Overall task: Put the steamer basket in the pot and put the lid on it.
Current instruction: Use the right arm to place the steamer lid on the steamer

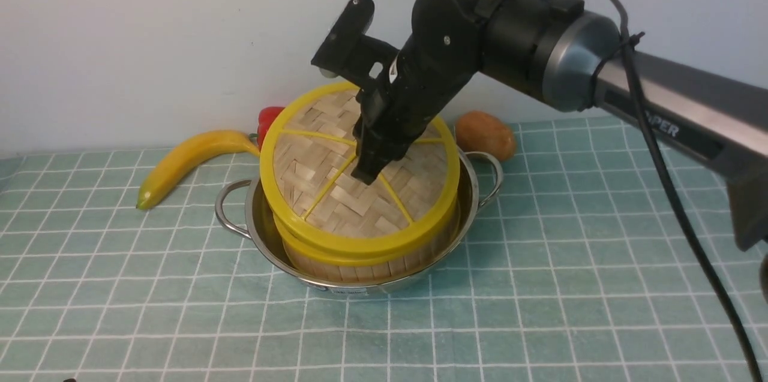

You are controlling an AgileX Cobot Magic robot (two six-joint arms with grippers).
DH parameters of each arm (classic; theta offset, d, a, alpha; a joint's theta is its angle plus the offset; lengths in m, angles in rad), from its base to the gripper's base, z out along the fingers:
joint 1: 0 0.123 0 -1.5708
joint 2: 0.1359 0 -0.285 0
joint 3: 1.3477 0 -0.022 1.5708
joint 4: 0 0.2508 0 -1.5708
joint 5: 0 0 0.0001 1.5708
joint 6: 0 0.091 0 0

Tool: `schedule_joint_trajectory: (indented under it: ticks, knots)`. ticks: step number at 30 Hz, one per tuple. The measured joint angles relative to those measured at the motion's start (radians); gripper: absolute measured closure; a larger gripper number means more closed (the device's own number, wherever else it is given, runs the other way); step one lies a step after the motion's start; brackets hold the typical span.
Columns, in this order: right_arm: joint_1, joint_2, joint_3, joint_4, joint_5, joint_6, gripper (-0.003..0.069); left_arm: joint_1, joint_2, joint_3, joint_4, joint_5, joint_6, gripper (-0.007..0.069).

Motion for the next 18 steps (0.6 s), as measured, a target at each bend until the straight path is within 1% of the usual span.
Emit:
schedule_joint_trajectory:
  ticks: [11,18]
  knots:
    - [0.000,0.078,-0.001,0.002,-0.047,-0.003,0.0517,0.000,0.000,0.000,0.000,0.000,0.000,0.0101]
    - [0.000,0.082,-0.004,0.002,-0.066,-0.003,0.0517,0.000,0.000,0.000,0.000,0.000,0.000,0.0101]
